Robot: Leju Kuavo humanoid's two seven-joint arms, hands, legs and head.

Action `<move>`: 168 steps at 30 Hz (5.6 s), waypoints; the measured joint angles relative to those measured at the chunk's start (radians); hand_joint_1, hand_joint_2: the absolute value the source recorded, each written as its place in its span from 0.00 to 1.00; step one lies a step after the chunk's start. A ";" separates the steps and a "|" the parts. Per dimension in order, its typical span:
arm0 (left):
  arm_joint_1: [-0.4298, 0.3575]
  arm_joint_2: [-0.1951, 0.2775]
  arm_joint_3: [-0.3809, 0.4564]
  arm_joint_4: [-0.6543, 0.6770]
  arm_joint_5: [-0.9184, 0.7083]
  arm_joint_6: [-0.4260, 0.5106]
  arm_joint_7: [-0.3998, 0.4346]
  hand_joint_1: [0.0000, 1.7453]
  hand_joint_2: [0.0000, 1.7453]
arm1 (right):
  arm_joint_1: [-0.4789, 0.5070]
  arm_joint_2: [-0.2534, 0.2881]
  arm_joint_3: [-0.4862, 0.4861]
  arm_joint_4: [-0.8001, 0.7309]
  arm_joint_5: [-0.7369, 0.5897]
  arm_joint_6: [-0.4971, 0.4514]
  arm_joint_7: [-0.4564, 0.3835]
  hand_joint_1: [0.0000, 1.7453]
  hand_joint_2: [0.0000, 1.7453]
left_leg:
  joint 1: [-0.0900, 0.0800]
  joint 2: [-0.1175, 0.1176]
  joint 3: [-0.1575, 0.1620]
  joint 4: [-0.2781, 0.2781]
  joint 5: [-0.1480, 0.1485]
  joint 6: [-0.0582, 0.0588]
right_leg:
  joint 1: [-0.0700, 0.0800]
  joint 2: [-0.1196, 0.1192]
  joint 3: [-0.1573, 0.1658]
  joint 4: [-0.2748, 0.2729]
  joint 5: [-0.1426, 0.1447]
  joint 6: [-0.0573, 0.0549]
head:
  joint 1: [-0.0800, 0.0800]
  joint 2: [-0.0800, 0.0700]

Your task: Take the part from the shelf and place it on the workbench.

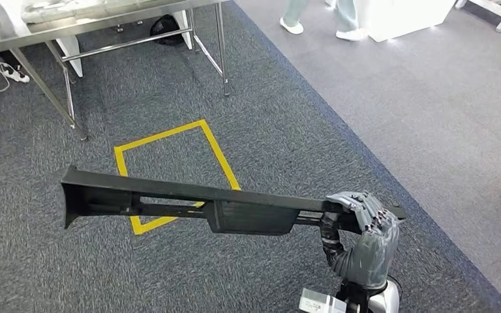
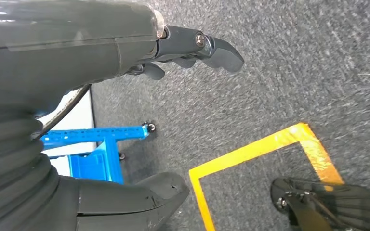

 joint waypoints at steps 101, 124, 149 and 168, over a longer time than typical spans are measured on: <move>0.007 -0.002 0.000 0.000 -0.009 -0.014 0.006 0.00 1.00 | -0.006 0.011 -0.005 0.006 0.035 0.000 0.000 1.00 1.00 | -0.011 -0.108 -0.023 0.008 0.006 0.038 | 0.001 0.027 -0.014 0.063 -0.009 0.009 | 0.000 0.000; 0.020 0.008 0.008 0.000 0.010 -0.007 0.023 0.00 1.00 | 0.061 0.033 -0.008 -0.014 0.037 0.000 -0.051 1.00 1.00 | 0.017 -0.058 -0.143 0.199 -0.048 -0.045 | -0.001 0.006 0.078 -0.002 -0.068 -0.040 | 0.000 0.000; 0.017 0.003 0.027 0.003 -0.004 -0.019 0.037 0.00 1.00 | 0.162 0.043 -0.016 -0.087 0.086 -0.001 -0.061 1.00 1.00 | -0.010 -0.070 0.016 0.171 -0.084 -0.015 | 0.023 0.024 -0.001 -0.005 0.006 -0.067 | 0.003 0.000; 0.018 0.018 0.034 0.002 0.024 0.000 0.041 0.00 1.00 | 0.165 0.044 -0.016 -0.089 0.074 0.000 -0.075 1.00 1.00 | 0.015 -0.059 -0.033 0.041 -0.009 0.013 | -0.006 0.020 -0.068 0.289 -0.214 0.016 | 0.003 0.000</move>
